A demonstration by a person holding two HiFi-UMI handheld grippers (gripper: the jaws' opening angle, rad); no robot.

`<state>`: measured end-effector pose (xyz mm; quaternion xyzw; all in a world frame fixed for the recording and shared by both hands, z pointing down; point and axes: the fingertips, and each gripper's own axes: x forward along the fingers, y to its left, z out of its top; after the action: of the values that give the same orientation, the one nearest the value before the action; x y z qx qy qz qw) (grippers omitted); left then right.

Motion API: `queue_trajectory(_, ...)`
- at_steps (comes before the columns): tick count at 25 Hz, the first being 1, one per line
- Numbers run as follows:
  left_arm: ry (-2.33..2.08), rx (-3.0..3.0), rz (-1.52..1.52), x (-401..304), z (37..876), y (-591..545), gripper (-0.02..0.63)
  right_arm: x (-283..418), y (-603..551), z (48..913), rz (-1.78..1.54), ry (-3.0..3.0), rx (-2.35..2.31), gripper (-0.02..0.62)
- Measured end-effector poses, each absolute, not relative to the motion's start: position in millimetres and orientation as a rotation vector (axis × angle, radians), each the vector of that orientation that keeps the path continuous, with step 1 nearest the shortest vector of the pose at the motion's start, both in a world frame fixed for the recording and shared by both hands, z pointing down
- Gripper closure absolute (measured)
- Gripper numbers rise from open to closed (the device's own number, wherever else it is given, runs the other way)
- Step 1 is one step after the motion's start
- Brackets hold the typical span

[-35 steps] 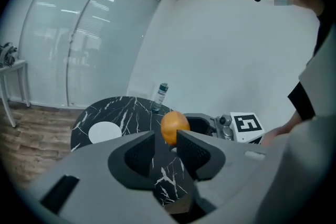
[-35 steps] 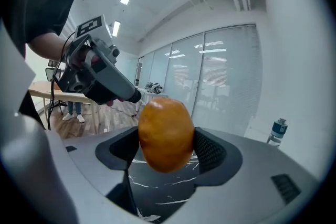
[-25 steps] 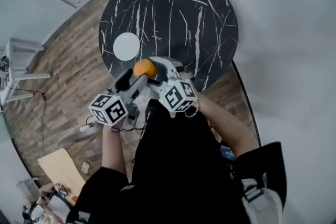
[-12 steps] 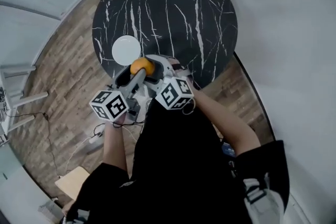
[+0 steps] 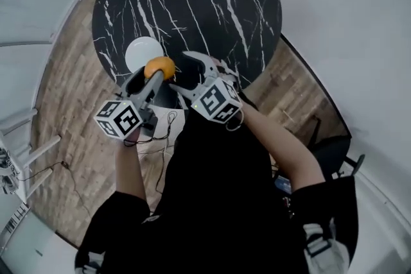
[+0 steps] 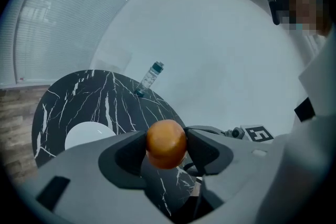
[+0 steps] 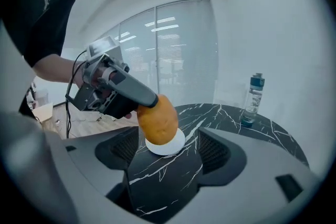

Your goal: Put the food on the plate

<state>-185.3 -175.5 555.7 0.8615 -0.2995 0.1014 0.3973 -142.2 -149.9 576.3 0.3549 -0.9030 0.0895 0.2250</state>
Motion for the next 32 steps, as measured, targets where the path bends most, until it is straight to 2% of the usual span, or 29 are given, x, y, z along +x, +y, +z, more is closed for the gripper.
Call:
queue_trajectory(5, -0.767, 2.213, 0.316, -200.5, 563.2, -189.4, 0.363, -127.3, -146.2, 590.5, 0.356, -2.439, 1.075, 0.284)
queue_trajectory(8, -0.813, 2.252, 0.387, -209.6, 564.0, -196.9, 0.364, -118.4, -148.3, 597.3, 0.438, -2.408, 1.152, 0.550)
queue_trajectory(9, -0.834, 2.278, 0.430, -212.7, 564.2, -198.8, 0.362, -115.3, -150.5, 598.4, 0.445, -2.395, 1.190, 0.589)
queue_trajectory(13, -0.920, 2.448, 0.675, -218.4, 569.3, -208.8, 0.362, -107.5, -167.2, 598.7, 0.441, -2.370, 1.291, 0.598)
queue_trajectory(21, -1.048, 2.607, 0.933, -220.0, 572.0, -225.4, 0.363, -105.3, -178.9, 597.6, 0.446, -2.365, 1.345, 0.598)
queue_trajectory(27, -1.196, 2.827, 1.380, -224.7, 597.9, -242.1, 0.362, -103.0, -173.0, 606.7, 0.472, -2.344, 1.369, 0.598)
queue_trajectory(32, -1.238, 2.851, 1.505, -226.8, 624.3, -246.8, 0.362, -100.6, -163.8, 618.4, 0.487, -2.322, 1.372, 0.598)
